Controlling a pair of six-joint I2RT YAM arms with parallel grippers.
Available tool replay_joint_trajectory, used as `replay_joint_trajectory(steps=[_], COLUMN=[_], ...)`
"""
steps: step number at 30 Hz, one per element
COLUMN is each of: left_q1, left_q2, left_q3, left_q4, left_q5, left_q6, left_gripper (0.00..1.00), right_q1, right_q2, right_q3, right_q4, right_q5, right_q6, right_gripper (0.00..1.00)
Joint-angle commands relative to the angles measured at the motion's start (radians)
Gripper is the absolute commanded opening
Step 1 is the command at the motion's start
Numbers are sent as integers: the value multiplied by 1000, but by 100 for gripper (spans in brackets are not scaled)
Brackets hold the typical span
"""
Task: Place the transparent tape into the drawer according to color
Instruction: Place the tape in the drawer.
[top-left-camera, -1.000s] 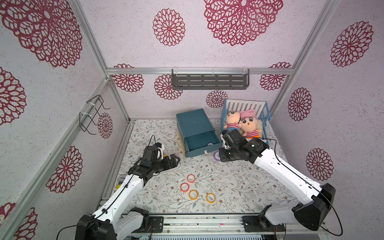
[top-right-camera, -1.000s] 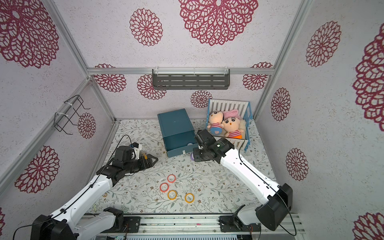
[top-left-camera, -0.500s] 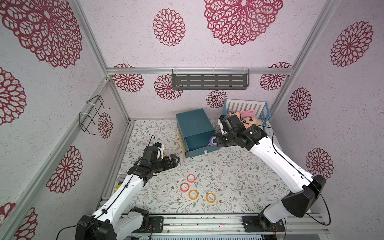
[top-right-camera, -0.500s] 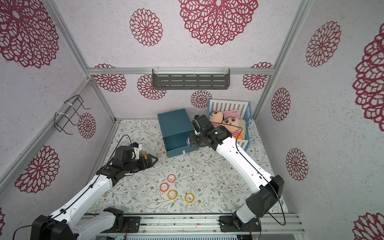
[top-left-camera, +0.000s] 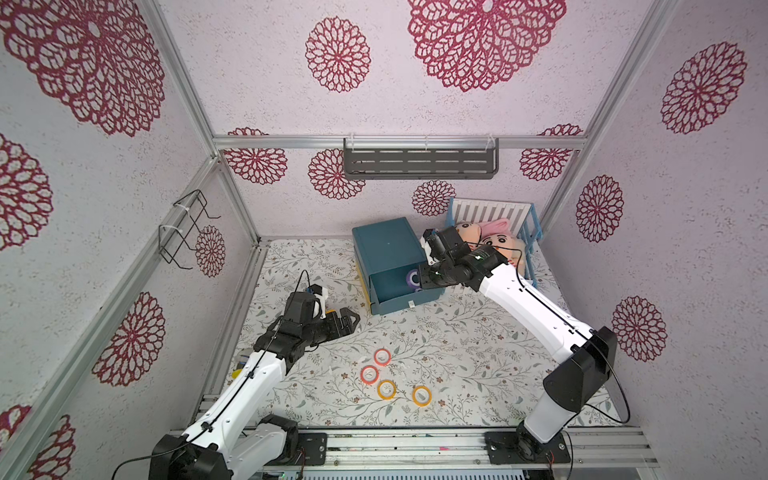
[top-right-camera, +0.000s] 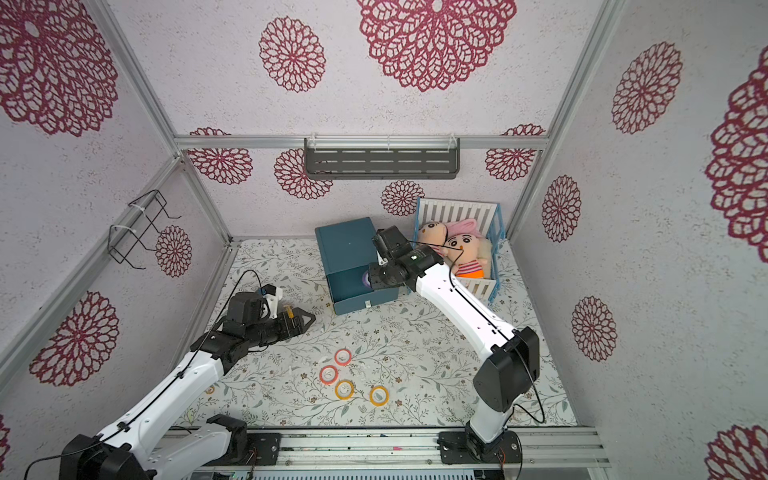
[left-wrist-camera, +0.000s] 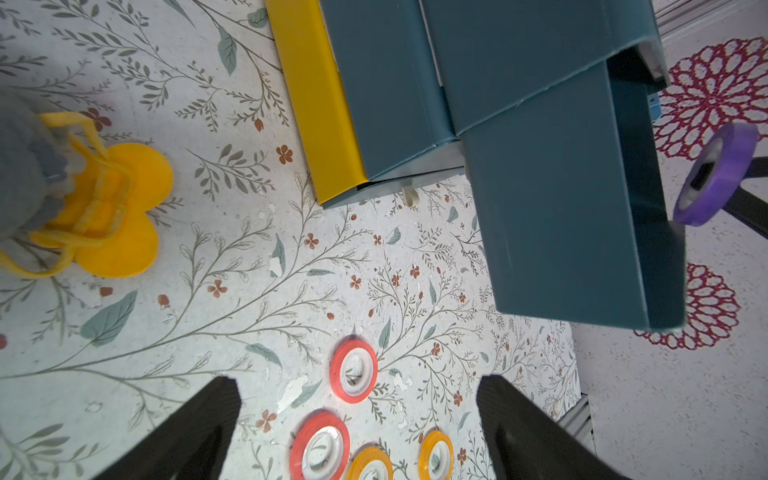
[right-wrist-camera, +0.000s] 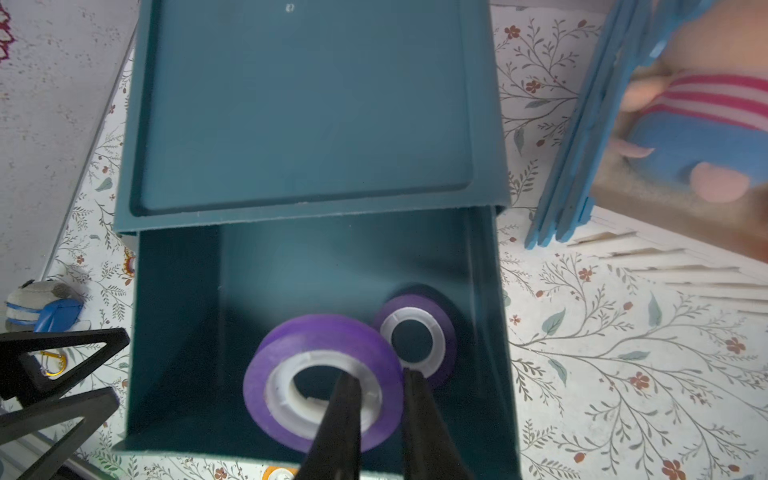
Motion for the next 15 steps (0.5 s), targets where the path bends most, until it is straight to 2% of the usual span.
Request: replay_joint_trajectory(steps=[1, 3, 5, 6, 15], left_q1=[3, 3, 3, 3, 3], left_q2=[-15, -13, -10, -7, 56], left_q3=[2, 5, 13, 18, 123], left_q4=[2, 2, 2, 2, 4], left_q5=[-13, -14, -16, -16, -36], left_q6=[3, 4, 3, 3, -2], left_gripper=[97, 97, 97, 97, 97], right_q1=[-2, -2, -2, -2, 7], right_q2=[1, 0, -6, -9, -107], right_q3=[41, 43, 42, 43, -21], right_q4=[32, 38, 44, 47, 133], right_q5=[-21, -25, -24, -25, -50], right_q6=[-27, -31, -33, -34, -42], right_gripper=[23, 47, 63, 68, 83])
